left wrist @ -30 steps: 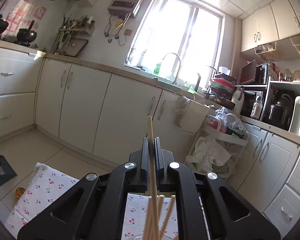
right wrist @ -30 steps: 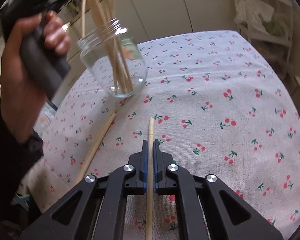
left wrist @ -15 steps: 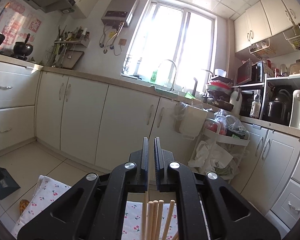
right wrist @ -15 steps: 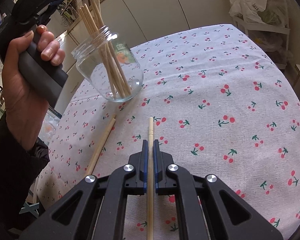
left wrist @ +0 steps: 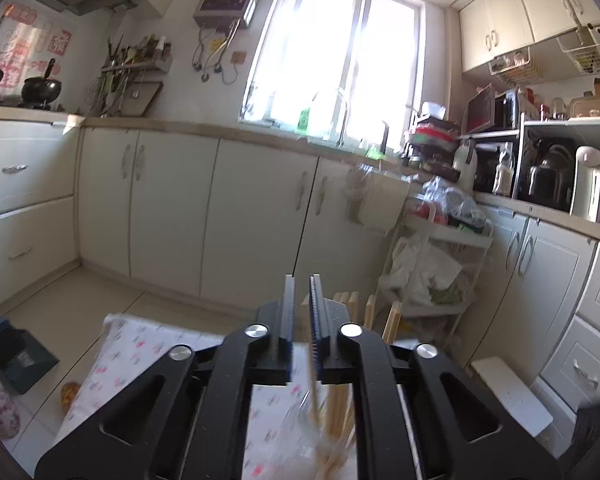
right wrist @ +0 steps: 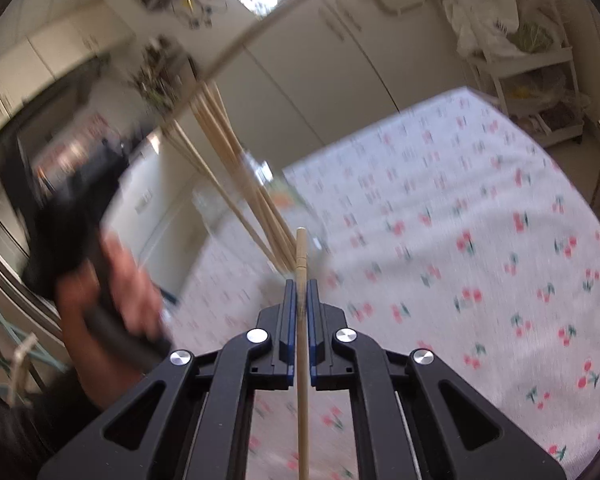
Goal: Organize utensils
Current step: 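Lower the left stick into the jar and open while the right gripper lifts its stick, then drop the right gripper's stick into the jar by opening the right gripper, then move both open grippers back down toward the remaining loose sticks, then close the left gripper on one loose stick while the right gripper closes on another, then lift both held sticks upright over the glass jar, then open the left gripper to drop its stick into the jar, then raise the right gripper's stick over the jar and open the right gripper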
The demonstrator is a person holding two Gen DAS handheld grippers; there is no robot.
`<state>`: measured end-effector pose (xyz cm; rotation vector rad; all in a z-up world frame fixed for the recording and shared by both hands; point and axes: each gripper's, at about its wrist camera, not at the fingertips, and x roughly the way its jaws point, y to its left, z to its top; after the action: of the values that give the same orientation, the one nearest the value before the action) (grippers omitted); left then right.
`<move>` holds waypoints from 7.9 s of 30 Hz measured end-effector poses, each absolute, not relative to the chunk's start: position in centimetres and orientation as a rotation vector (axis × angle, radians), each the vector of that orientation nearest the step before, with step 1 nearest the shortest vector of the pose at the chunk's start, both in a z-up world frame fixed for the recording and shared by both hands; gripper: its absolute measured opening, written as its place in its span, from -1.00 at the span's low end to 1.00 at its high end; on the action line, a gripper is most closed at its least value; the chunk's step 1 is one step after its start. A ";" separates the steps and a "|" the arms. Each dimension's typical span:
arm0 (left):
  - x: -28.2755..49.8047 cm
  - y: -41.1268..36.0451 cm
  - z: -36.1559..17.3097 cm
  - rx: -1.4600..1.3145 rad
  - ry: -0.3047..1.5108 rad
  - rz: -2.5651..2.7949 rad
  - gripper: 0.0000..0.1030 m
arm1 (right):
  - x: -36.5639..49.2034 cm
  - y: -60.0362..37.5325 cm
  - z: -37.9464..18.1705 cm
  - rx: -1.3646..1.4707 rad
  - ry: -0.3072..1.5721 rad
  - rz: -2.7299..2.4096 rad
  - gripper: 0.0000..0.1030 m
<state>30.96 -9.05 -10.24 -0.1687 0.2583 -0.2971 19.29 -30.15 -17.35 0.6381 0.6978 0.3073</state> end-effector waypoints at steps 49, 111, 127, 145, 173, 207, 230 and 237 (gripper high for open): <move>27.5 -1.3 -19.4 -0.381 0.554 -0.186 0.13 | 19.9 -22.1 -13.6 0.266 0.615 0.147 -0.55; 29.4 -11.9 -22.4 0.044 1.053 -0.407 -0.73 | 19.5 -25.8 -20.2 0.098 0.988 0.178 -0.52; 28.8 -13.3 -21.8 0.179 1.029 -0.461 -0.91 | 19.1 -25.2 -20.4 0.057 1.003 0.203 -0.83; 30.7 -7.4 -4.5 -0.220 0.269 -0.394 -0.91 | 18.9 -27.6 -20.9 0.324 0.940 0.190 -0.88; 35.6 -12.6 -7.2 -0.212 0.099 -0.244 -0.91 | 19.7 -26.1 -20.3 0.175 0.991 0.224 -0.38; 27.0 -3.0 -16.5 -0.243 0.499 -0.205 0.34 | 19.3 -25.2 -20.0 0.146 1.036 0.268 -0.88; 27.2 -0.5 -20.4 -0.396 0.576 -0.168 0.49 | 26.5 -27.0 -4.1 0.584 0.120 0.006 -0.88; 27.1 -0.5 -20.4 -0.395 0.573 -0.180 0.54 | 29.5 -26.7 -5.9 0.548 0.074 -0.093 -0.88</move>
<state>27.12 -0.51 -20.41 -0.3952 0.5729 -0.1804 29.47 -26.66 -5.87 0.5480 0.0743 -0.0929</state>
